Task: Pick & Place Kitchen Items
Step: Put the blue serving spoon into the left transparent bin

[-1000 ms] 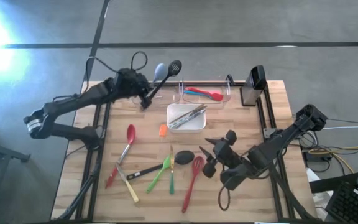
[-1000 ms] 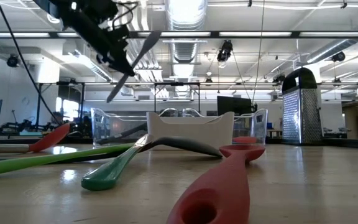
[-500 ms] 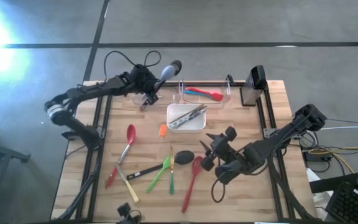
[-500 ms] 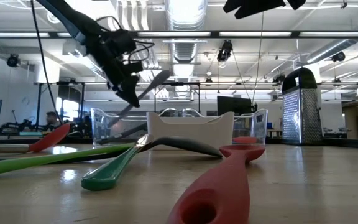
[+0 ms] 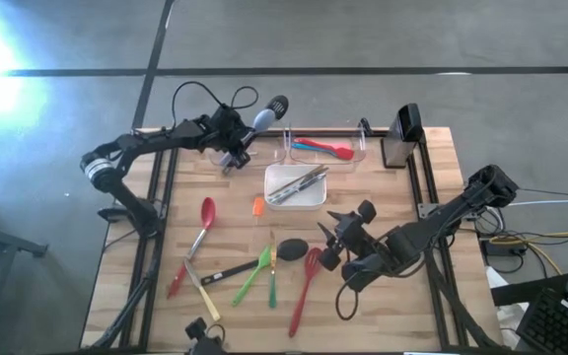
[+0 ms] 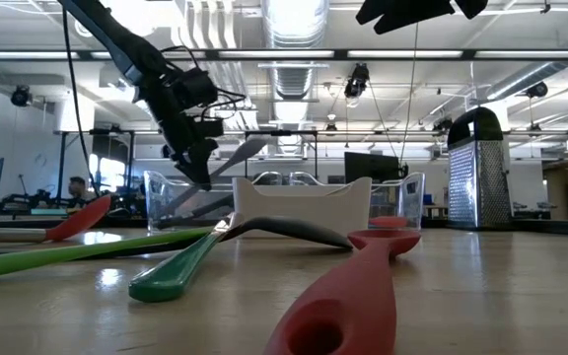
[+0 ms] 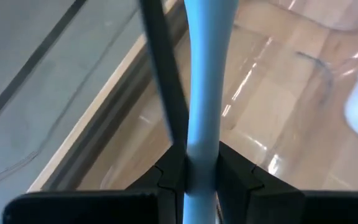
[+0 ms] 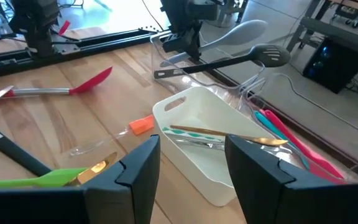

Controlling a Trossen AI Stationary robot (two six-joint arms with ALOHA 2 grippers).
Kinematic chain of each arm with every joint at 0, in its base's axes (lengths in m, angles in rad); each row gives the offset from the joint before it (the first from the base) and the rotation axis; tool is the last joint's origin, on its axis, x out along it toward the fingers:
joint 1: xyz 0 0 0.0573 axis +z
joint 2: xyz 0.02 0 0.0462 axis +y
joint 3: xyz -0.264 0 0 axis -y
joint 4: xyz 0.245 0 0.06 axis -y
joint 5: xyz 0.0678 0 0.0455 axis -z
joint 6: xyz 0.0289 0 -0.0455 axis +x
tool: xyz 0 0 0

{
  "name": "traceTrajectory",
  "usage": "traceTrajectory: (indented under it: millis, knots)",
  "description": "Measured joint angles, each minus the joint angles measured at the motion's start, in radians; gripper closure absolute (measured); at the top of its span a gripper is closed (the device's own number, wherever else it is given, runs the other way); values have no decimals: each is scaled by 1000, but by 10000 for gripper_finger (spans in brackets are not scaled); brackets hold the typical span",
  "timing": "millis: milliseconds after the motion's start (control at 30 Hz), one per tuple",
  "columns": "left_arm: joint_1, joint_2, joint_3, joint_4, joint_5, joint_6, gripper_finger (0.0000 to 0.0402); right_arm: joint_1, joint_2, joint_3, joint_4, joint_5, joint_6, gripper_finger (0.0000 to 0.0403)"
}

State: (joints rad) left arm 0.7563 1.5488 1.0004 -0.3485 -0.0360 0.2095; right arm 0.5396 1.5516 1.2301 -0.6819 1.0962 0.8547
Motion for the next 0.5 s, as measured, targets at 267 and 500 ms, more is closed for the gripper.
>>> traceTrajectory:
  millis: [267,500]
  knots:
    - [29,48,12,-3,29,-9,340,-4,0,0,2,1,4,234]
    - [29,111,50,-12,29,-2,340,-20,0,0,4,3,-1,234]
